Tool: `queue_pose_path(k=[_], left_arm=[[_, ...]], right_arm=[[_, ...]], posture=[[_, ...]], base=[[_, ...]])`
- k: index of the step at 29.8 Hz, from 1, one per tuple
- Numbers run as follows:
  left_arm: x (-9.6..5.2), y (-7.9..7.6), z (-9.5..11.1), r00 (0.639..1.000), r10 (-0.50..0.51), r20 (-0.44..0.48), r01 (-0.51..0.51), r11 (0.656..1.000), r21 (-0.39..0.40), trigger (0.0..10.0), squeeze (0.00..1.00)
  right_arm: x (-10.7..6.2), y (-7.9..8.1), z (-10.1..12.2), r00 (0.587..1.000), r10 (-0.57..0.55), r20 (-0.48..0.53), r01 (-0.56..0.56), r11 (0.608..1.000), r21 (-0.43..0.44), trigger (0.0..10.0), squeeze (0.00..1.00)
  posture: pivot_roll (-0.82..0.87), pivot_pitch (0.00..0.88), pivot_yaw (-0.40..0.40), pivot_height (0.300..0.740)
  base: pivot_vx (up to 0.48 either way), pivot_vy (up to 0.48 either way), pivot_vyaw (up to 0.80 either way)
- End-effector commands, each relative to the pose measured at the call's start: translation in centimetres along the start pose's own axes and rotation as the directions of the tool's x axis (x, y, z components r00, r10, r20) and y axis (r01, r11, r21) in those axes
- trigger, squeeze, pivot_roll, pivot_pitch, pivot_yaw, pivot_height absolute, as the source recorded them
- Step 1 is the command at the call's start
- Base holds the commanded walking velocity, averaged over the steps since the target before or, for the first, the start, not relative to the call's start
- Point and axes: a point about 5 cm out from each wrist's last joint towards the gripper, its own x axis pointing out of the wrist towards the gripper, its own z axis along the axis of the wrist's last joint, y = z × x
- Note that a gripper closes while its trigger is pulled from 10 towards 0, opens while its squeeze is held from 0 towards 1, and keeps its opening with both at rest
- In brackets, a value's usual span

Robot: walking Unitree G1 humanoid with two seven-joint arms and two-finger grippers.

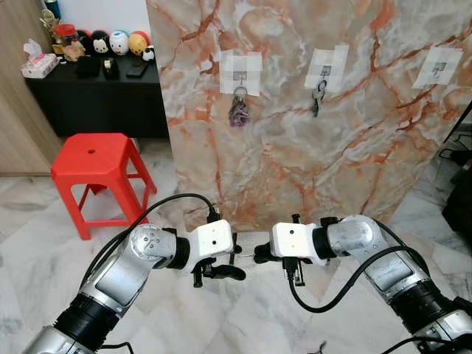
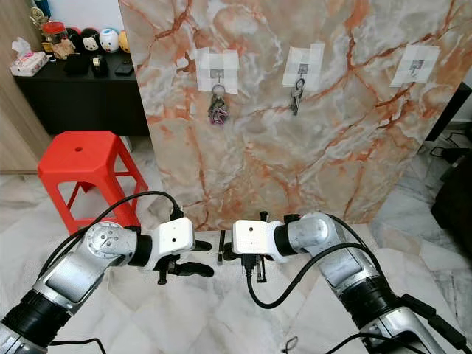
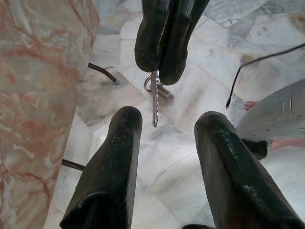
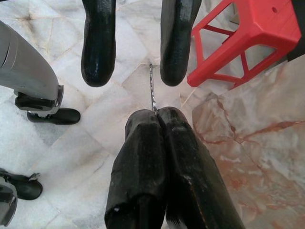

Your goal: Hang keys on a hook

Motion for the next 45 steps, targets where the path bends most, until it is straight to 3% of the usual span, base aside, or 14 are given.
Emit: queue_pose_path(k=[1,11,12,14,15,17,18,20,27,29,35,36,38,45], left_arm=[[0.3,-0.3,0.0,1.000,-0.020,-0.017,0.020,1.000,-0.001,9.1,0.00],[0.8,-0.6,0.2,0.999,-0.040,-0.016,0.040,0.999,-0.004,7.8,0.00],[1.0,-0.7,0.3,0.999,-0.046,-0.015,0.046,0.999,-0.007,4.9,0.00],[1.1,-0.8,0.3,0.999,-0.049,-0.012,0.049,0.999,-0.011,4.9,0.00],[1.2,-0.8,0.4,0.999,-0.049,-0.009,0.048,0.999,-0.014,0.0,0.00],[1.3,-0.8,0.5,0.999,-0.046,-0.004,0.046,0.999,-0.017,1.1,0.00],[1.4,-0.8,0.5,0.999,-0.042,-0.004,0.042,0.999,-0.018,5.9,0.00],[1.4,-0.7,0.5,0.999,-0.037,-0.005,0.037,0.999,-0.021,7.8,0.00],[1.7,-0.4,1.2,0.999,-0.031,0.015,0.032,0.998,-0.045,6.3,0.00],[1.7,-0.3,1.3,1.000,-0.026,0.017,0.027,0.998,-0.049,3.3,0.00],[1.7,-0.2,1.3,1.000,-0.019,0.011,0.020,0.998,-0.057,3.5,0.00],[1.8,-0.2,1.3,1.000,-0.022,0.011,0.023,0.998,-0.061,0.9,0.00],[1.8,-0.2,1.3,1.000,-0.022,0.011,0.023,0.998,-0.062,0.0,0.00],[1.7,-0.3,1.1,0.999,-0.028,-0.014,0.028,0.998,-0.056,0.0,0.00]], right_arm=[[0.0,0.2,0.3,1.000,0.004,0.003,-0.004,1.000,-0.023,10.0,0.00],[0.1,0.2,0.2,1.000,-0.005,-0.002,0.005,1.000,-0.021,10.0,0.00],[0.1,0.2,0.3,1.000,-0.006,-0.001,0.006,1.000,-0.021,10.0,0.00],[0.2,0.2,0.3,1.000,-0.006,0.000,0.006,1.000,-0.021,10.0,0.00],[0.2,0.3,0.3,1.000,-0.007,0.000,0.007,1.000,-0.021,10.0,0.00],[0.2,0.3,0.3,1.000,-0.008,0.000,0.008,1.000,-0.021,10.0,0.00],[0.3,0.3,0.3,1.000,-0.009,-0.001,0.008,1.000,-0.022,10.0,0.00],[0.3,0.3,0.2,1.000,-0.013,-0.007,0.013,1.000,-0.023,10.0,0.00],[0.3,0.4,-0.1,1.000,-0.014,-0.022,0.013,1.000,-0.022,10.0,0.00],[0.3,0.5,-0.2,1.000,-0.015,-0.026,0.015,1.000,-0.021,10.0,0.00],[0.3,0.5,-0.2,0.999,-0.017,-0.031,0.016,1.000,-0.021,10.0,0.00],[0.4,0.5,-0.2,0.999,-0.017,-0.031,0.017,1.000,-0.022,10.0,0.00],[0.4,0.5,-0.2,0.999,-0.019,-0.030,0.018,1.000,-0.023,10.0,0.00],[0.4,0.3,-0.2,0.999,-0.023,-0.029,0.022,0.999,-0.026,10.0,0.00]], posture=[[0.13,0.060,-0.075,0.740],[0.14,0.065,-0.075,0.740],[0.14,0.065,-0.075,0.740],[0.14,0.065,-0.074,0.740],[0.14,0.065,-0.074,0.740],[0.14,0.066,-0.074,0.740],[0.14,0.066,-0.073,0.740],[0.14,0.066,-0.072,0.740],[0.14,0.066,-0.067,0.740],[0.14,0.067,-0.064,0.740],[0.15,0.065,-0.062,0.740],[0.15,0.064,-0.062,0.740],[0.15,0.064,-0.062,0.740],[0.15,0.060,-0.065,0.740]], base=[[0.000,0.000,0.00],[0.000,0.000,0.00],[0.000,0.000,0.00],[0.000,0.000,0.00],[0.000,0.000,0.00],[0.000,0.000,0.00],[0.000,0.000,0.00],[0.000,0.000,0.00],[0.000,0.000,0.00],[0.000,0.000,0.00],[0.000,0.000,0.00],[0.000,0.000,0.00],[0.000,0.000,0.00],[0.000,0.000,0.00]])
